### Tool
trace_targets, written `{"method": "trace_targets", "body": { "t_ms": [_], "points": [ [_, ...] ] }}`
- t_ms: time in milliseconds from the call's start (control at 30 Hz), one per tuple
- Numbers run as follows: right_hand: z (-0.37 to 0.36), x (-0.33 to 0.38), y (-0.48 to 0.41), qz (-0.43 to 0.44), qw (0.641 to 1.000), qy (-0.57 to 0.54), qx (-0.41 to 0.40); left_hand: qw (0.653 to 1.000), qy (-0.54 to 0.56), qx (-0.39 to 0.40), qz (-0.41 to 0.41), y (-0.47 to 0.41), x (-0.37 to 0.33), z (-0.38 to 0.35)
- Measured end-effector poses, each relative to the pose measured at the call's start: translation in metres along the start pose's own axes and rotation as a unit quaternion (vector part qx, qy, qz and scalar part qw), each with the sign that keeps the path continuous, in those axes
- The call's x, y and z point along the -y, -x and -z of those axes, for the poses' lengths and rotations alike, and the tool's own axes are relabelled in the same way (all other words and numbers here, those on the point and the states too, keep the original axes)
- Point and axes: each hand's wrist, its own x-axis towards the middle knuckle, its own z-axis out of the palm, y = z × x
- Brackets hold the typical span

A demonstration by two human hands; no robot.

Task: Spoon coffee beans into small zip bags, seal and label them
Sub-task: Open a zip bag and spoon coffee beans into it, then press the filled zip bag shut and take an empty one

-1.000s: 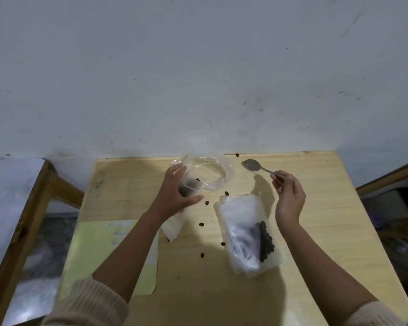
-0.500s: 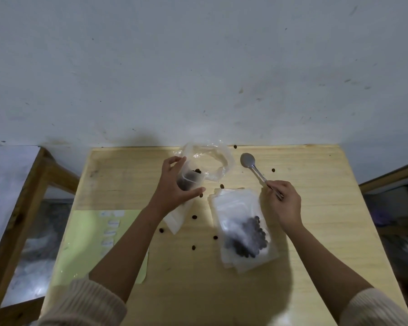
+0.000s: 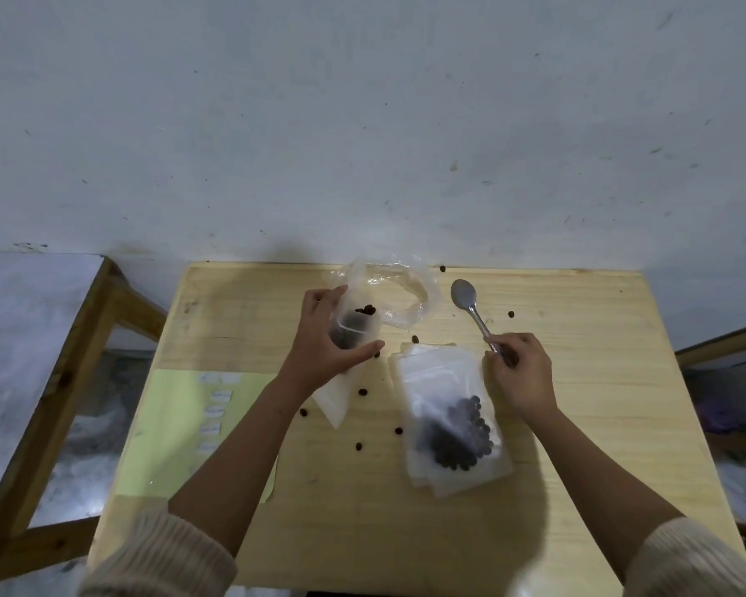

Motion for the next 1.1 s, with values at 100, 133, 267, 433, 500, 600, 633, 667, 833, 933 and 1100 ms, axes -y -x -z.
{"method": "trace_targets", "body": {
  "t_ms": [100,133,267,433,500,600,633,667,833,933,1100],
  "points": [
    [0.004,0.001,-0.001,-0.002,1.000,0.016,0.003,1.000,0.003,0.007,-0.009,0.005,-0.005,0.004],
    [0.005,0.001,0.000,-0.006,1.000,0.017,-0.009,1.000,0.005,0.009,-0.012,0.006,-0.007,0.006],
    [0.010,0.029,0.007,-0.027,0.995,-0.069,-0.069,0.999,0.009,0.016,-0.037,0.008,-0.018,0.011],
    [0.012,0.117,0.021,0.084,0.976,-0.192,0.056,0.998,0.032,0.001,-0.062,0.011,-0.036,0.008],
    [0.014,0.146,0.025,0.128,0.966,-0.185,0.130,0.995,0.038,-0.033,-0.087,0.011,-0.042,0.006],
    [0.021,0.173,0.027,0.169,0.960,-0.134,0.180,0.993,0.064,-0.053,-0.088,0.012,-0.054,0.008],
    [0.022,0.179,0.026,0.180,0.960,-0.110,0.186,0.993,0.069,-0.052,-0.085,0.012,-0.057,0.010],
    [0.023,0.184,0.026,0.188,0.960,-0.093,0.186,0.992,0.070,-0.051,-0.086,0.013,-0.060,0.012],
    [0.025,0.197,0.025,0.183,0.972,-0.046,0.141,0.992,0.079,-0.041,-0.093,0.020,-0.071,0.026],
    [0.031,0.204,0.022,0.186,0.978,-0.048,0.076,0.988,0.134,-0.031,-0.078,0.023,-0.073,0.041],
    [0.043,0.214,0.022,0.206,0.976,-0.073,0.018,0.970,0.197,-0.102,-0.099,0.019,-0.086,0.063]
  ]
}}
